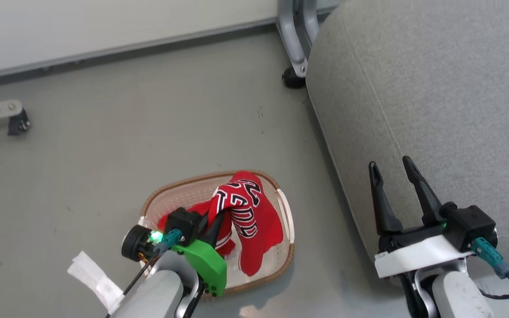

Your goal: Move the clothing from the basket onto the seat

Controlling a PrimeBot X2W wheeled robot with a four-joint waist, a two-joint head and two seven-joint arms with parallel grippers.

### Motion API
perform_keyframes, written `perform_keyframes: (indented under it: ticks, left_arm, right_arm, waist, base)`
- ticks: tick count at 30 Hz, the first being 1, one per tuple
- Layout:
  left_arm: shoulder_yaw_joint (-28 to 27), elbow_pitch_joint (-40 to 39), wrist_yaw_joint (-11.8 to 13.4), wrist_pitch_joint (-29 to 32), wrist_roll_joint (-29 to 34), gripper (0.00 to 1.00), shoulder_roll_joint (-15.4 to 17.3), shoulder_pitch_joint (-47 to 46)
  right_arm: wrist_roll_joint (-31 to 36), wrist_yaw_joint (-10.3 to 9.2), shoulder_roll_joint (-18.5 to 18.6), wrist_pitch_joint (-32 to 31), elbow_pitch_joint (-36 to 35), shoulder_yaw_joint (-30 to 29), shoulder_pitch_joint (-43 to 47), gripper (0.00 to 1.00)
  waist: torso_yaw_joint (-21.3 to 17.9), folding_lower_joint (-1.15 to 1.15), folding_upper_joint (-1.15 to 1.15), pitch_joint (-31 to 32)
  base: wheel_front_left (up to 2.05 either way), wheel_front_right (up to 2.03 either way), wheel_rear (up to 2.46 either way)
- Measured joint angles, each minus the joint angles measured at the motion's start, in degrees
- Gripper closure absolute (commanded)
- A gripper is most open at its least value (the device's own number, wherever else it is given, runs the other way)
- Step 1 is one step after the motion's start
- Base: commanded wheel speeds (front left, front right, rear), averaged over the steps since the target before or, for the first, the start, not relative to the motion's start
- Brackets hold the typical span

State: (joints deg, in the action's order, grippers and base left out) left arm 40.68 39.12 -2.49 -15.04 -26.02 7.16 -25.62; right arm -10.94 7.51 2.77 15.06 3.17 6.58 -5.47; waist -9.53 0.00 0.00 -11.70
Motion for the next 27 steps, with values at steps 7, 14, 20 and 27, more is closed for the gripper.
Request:
perform_keyframes:
  ticks: [7, 14, 20, 27]
  left_arm:
    - [-7.80, -10.04, 1.68, 0.00, 3.32, 1.00, 0.35, 6.83]
    - [-13.85, -19.25, 2.98, -0.01, 6.10, 1.00, -0.90, 11.92]
    - [-15.61, -24.13, 2.38, -0.11, 8.69, 1.00, -1.74, 13.66]
    - [-14.15, -26.47, 1.53, -0.10, 9.84, 1.00, -2.76, 13.43]
  right_arm:
    - [-1.18, 0.00, 0.02, 0.00, 0.77, 0.62, 2.38, 0.00]
    - [-1.97, 0.00, 0.02, 0.00, 1.22, 1.27, 4.26, 0.00]
    - [-2.42, 0.00, 0.02, 0.00, 0.88, 1.80, 4.33, 0.00]
    - [-1.68, 0.00, 0.02, 0.00, 1.85, 6.35, 5.13, 0.00]
  waist:
    - [1.55, 0.00, 0.00, 8.03]
    - [3.49, 0.00, 0.00, 12.69]
    - [5.72, 0.00, 0.00, 13.53]
    - [7.58, 0.00, 0.00, 13.31]
  base:
    - [0.00, 0.00, 0.00]
    - [0.00, 0.00, 0.00]
    - [0.00, 0.00, 0.00]
    - [0.00, 0.00, 0.00]
